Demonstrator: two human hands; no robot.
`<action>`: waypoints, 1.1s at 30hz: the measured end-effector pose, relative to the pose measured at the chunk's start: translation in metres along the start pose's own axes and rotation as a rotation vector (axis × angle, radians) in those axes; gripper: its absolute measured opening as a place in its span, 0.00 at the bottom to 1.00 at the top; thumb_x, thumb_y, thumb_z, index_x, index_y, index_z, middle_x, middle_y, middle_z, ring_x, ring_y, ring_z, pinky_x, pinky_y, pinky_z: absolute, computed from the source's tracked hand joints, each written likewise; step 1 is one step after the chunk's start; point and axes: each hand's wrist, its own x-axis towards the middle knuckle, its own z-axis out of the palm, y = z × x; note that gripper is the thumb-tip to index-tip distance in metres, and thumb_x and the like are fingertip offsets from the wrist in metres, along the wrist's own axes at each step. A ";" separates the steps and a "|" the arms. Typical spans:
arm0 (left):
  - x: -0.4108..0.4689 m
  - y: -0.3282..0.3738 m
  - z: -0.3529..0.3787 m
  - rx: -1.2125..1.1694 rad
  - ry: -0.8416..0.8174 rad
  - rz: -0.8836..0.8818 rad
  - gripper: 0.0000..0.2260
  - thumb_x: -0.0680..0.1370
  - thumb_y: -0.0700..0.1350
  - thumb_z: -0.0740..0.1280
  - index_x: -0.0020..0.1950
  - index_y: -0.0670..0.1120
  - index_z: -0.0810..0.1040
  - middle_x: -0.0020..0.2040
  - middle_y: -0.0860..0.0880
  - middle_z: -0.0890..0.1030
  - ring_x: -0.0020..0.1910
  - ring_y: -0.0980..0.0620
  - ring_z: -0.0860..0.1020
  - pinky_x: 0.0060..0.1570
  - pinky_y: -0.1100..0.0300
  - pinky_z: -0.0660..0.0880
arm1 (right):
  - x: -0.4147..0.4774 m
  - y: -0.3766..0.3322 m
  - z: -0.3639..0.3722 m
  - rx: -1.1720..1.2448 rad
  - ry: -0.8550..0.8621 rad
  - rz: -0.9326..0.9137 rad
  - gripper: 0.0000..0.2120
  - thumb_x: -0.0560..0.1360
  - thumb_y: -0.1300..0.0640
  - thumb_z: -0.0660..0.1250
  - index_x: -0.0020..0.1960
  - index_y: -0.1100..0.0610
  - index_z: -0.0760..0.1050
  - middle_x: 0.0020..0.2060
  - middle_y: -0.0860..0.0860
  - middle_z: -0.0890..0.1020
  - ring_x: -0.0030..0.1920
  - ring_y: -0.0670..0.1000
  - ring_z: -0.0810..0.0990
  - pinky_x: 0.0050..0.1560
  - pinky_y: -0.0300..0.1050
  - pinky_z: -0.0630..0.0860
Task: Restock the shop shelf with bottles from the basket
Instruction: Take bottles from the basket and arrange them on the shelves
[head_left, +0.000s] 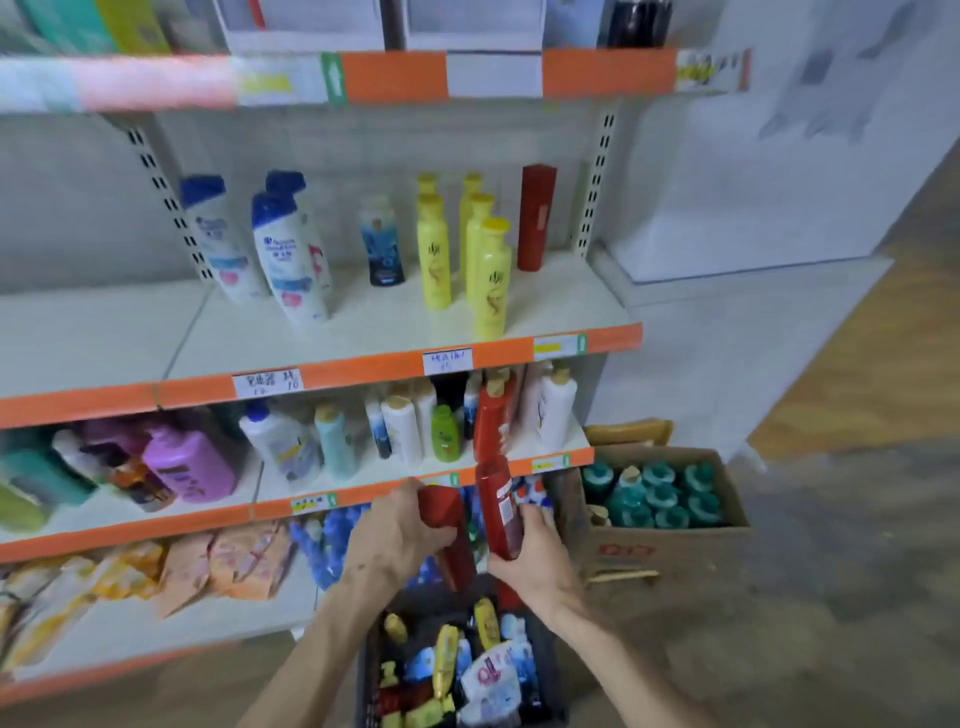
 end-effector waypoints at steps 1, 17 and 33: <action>-0.008 0.018 -0.019 -0.022 0.006 0.009 0.20 0.66 0.56 0.73 0.53 0.50 0.75 0.47 0.50 0.83 0.45 0.49 0.81 0.44 0.55 0.78 | -0.006 -0.019 -0.019 0.016 0.016 -0.019 0.27 0.71 0.49 0.74 0.66 0.52 0.68 0.54 0.43 0.71 0.58 0.49 0.78 0.54 0.43 0.74; -0.020 0.121 -0.108 -0.085 0.200 0.082 0.18 0.64 0.57 0.73 0.49 0.52 0.77 0.37 0.51 0.82 0.37 0.50 0.82 0.42 0.53 0.80 | 0.012 -0.081 -0.136 0.039 0.113 -0.186 0.25 0.71 0.47 0.74 0.63 0.52 0.67 0.52 0.47 0.71 0.55 0.51 0.79 0.56 0.48 0.77; 0.079 0.197 -0.089 -0.102 0.176 0.304 0.18 0.68 0.54 0.72 0.53 0.47 0.78 0.45 0.49 0.83 0.44 0.47 0.81 0.46 0.52 0.78 | 0.095 -0.063 -0.190 0.096 0.248 -0.092 0.24 0.67 0.50 0.75 0.59 0.54 0.72 0.51 0.47 0.72 0.52 0.48 0.77 0.54 0.47 0.76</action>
